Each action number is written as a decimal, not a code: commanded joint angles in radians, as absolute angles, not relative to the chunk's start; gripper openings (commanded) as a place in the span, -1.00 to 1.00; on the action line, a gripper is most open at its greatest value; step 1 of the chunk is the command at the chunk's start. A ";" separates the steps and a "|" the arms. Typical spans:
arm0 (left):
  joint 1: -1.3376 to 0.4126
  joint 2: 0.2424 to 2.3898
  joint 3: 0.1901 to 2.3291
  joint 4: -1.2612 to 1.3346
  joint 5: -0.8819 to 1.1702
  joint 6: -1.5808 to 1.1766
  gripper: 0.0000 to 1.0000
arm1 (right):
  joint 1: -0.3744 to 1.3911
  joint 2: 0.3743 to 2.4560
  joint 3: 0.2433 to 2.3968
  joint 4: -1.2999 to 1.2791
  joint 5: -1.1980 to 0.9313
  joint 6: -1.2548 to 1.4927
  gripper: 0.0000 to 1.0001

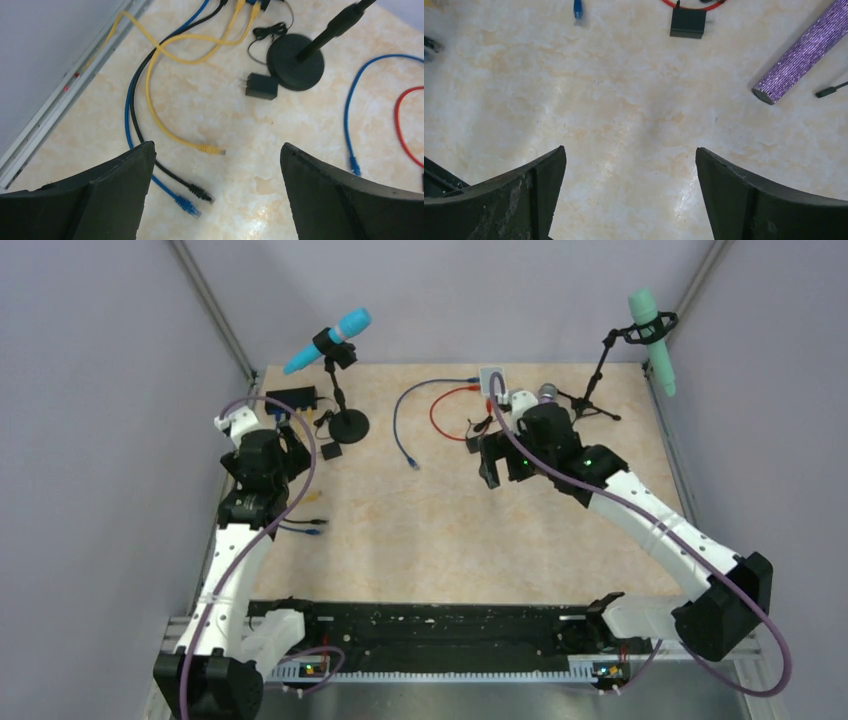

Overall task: Pull the plug from the switch port
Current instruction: Move the connector to the center of the board.

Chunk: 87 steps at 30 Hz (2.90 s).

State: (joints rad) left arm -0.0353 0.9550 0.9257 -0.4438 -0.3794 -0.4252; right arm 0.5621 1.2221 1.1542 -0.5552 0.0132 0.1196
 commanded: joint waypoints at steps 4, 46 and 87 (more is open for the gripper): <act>-0.034 0.887 0.926 -0.488 -0.356 -0.414 0.98 | 0.602 1.269 1.146 -0.404 0.209 0.263 0.98; -0.031 0.799 0.896 -0.504 -0.251 -0.410 0.98 | 0.556 2.337 2.129 -0.546 -0.030 0.380 0.69; -0.032 0.808 0.875 -0.522 -0.279 -0.360 0.98 | 0.767 2.322 1.830 -0.454 0.083 0.106 -0.68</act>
